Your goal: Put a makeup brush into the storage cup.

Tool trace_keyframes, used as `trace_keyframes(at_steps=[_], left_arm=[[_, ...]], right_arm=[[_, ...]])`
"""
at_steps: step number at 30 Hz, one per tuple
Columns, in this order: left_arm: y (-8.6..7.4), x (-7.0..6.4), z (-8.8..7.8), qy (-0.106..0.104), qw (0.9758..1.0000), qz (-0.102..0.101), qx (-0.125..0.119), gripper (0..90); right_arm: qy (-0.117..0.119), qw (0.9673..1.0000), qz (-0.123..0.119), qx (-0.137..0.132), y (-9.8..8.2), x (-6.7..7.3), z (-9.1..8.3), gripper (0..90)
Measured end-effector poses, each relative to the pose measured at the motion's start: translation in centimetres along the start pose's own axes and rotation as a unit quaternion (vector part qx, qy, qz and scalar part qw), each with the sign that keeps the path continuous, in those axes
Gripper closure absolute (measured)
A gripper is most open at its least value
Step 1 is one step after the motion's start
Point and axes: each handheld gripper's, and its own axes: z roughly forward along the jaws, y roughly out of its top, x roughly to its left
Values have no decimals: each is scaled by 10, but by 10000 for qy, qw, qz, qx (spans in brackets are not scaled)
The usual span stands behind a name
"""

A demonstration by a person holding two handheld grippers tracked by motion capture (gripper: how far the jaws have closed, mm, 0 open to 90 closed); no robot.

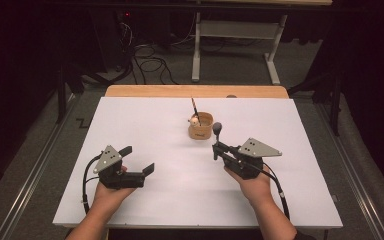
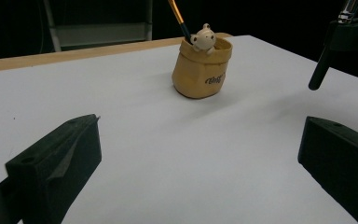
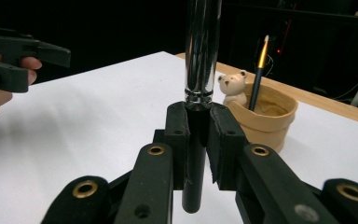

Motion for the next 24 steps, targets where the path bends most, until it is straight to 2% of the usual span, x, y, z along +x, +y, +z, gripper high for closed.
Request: trace_keyframes(at_steps=[15,24], left_arm=[[0,0,-1,-33,10000,15,-7,2],[0,0,0,-48,10000,4,-21,1]], right_arm=[[-189,9997,67,-100,-1,-12,-7,806],[-157,9993,278,-218,2,-17,-7,806]])
